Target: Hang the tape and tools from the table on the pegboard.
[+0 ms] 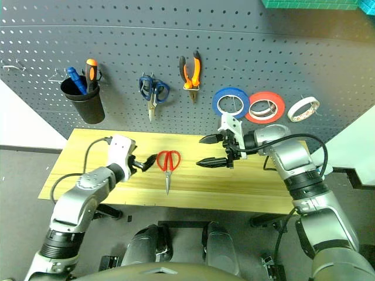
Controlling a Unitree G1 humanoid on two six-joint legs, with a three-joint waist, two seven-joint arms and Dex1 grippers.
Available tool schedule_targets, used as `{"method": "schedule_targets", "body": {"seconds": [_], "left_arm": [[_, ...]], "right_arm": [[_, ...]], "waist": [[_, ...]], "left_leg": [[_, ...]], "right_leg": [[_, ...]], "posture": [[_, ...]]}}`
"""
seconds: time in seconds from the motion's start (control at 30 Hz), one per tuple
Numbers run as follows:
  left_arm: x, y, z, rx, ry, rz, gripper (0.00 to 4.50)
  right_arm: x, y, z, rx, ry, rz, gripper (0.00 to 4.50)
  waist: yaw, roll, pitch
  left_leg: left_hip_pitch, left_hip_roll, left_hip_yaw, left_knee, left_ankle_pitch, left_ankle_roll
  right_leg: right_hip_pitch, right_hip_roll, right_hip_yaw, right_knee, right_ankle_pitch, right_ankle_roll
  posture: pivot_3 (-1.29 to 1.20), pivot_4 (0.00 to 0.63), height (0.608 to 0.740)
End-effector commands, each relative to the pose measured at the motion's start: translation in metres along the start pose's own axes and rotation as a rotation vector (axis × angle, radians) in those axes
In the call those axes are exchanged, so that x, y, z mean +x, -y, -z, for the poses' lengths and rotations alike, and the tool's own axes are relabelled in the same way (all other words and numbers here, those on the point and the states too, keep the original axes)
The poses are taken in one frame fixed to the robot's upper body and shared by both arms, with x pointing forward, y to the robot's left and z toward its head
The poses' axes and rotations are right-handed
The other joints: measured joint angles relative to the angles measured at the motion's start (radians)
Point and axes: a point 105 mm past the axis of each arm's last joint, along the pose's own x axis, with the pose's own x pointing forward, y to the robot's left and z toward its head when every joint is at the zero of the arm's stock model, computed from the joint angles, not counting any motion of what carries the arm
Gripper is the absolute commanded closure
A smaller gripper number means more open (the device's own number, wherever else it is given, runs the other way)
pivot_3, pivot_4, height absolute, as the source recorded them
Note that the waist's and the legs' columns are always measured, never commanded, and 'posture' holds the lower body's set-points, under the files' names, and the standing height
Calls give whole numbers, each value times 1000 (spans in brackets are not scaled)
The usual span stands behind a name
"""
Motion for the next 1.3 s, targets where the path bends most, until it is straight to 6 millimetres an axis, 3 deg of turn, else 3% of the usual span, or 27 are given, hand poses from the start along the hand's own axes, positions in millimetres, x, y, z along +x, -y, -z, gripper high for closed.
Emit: {"method": "schedule_targets", "body": {"seconds": [0.03,0.33,0.53,0.8,1.2,1.3], "left_arm": [[3,10,-5,-20,-49,-39,0],[13,43,16,-156,-232,-85,0],[18,49,22,-165,-281,-144,0],[32,48,14,-198,-285,-183,0],[47,57,22,-129,-407,-177,0],[49,60,24,-198,-439,-170,0]], "right_arm": [[-4,13,-1,-68,-24,43,77],[-25,29,-2,-101,-87,62,77],[-30,39,-4,-121,-114,71,77],[-32,42,1,-123,-127,94,77],[-38,40,8,-116,-141,135,77],[-38,40,8,-123,-148,143,77]], "waist": [[2,2,10],[1,9,85],[-2,10,131],[-2,8,181],[-7,11,207],[-7,11,207]], "left_leg": [[0,0,0,0,0,0],[0,2,-2,8,-2,4],[0,1,-2,9,-2,5],[-1,-1,-2,10,-3,7],[0,-1,-1,9,-3,8],[0,-1,-1,9,-3,8]], "right_leg": [[0,0,0,0,0,0],[4,-2,0,1,-2,-3],[5,-7,-1,1,-2,-3],[5,-10,-1,1,-1,-1],[4,-12,-1,1,0,1],[4,-12,-1,1,0,1]], "posture": [[-57,243,730],[-87,337,730],[-105,379,730],[-136,417,730],[-178,428,730],[-181,429,730]]}}
